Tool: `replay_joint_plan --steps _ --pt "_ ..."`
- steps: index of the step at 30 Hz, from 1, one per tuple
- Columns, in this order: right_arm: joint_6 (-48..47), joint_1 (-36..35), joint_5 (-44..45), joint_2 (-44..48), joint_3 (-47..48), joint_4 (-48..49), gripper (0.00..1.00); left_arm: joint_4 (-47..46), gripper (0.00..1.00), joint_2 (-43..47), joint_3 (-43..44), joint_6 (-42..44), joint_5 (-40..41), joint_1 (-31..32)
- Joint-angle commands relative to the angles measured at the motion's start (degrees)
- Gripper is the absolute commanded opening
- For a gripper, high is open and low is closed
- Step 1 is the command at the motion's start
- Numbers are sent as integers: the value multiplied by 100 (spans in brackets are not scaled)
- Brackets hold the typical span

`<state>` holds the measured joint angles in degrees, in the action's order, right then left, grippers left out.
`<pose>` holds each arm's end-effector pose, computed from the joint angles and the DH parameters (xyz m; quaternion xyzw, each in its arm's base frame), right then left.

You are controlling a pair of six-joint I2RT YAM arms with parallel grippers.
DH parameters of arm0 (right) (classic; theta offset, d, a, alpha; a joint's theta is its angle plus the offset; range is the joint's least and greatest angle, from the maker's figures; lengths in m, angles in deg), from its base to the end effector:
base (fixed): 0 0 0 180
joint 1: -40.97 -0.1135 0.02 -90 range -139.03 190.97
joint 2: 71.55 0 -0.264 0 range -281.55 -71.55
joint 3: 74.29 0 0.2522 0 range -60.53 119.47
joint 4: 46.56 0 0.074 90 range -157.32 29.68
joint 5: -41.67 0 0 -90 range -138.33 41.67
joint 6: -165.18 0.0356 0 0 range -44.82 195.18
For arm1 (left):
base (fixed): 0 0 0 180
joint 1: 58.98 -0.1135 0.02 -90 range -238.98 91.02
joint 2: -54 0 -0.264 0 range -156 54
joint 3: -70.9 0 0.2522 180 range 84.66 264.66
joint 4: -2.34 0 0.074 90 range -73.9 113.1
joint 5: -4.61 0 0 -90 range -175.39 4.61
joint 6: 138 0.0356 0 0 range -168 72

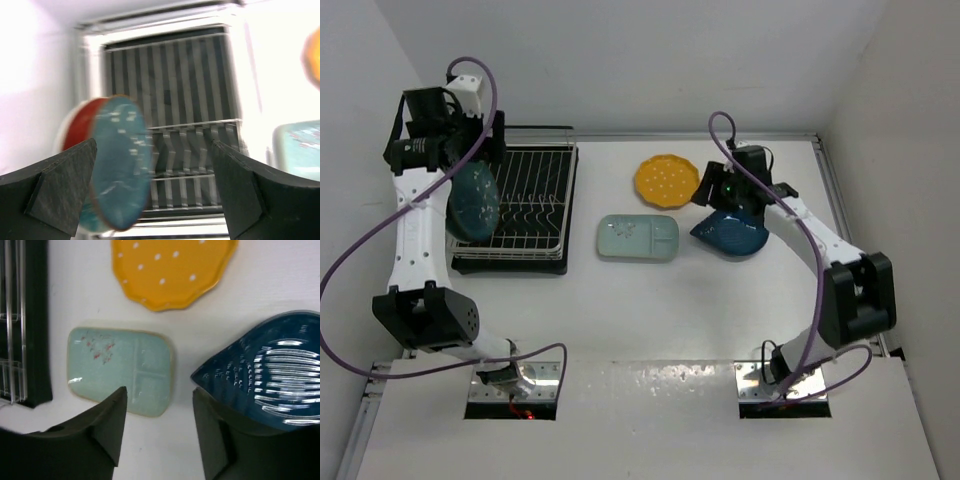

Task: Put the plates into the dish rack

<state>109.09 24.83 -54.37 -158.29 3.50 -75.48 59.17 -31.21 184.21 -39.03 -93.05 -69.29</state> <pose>0.3260 0.0982 0.2707 0.1157 0.8899 0.2285 0.3776 0.3120 0.0519 0.4428 0.0240 0.8588 0.0285 0.5109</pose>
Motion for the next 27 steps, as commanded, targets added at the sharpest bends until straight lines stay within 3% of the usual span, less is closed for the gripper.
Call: replay_joint_plan --steps 1,2,5,8,12,17,20,27 --pt "89 225 -205 -580 712 224 56 289 100 -223 433 -796 -844 -261" --pt "115 269 -178 -903 873 111 72 290 100 -276 564 -888 -712 -322" --pt "159 383 85 -1845 1713 -196 77 342 100 -277 829 -338 -1043 -586" --pt "387 462 358 -2785 2288 -434 77 421 100 -277 952 -160 -1115 -648" --pt "739 551 587 -4083 3394 -655 75 545 100 -330 1014 43 -439 -595" --pt "977 524 596 -4912 4186 -638 71 597 100 -391 1014 43 -297 -543" --pt "1091 480 745 -5239 4477 -734 62 597 100 -444 1014 -89 -236 -543" --pt "1487 507 710 -5318 4118 -620 16 650 100 -497 909 26 -393 -543"
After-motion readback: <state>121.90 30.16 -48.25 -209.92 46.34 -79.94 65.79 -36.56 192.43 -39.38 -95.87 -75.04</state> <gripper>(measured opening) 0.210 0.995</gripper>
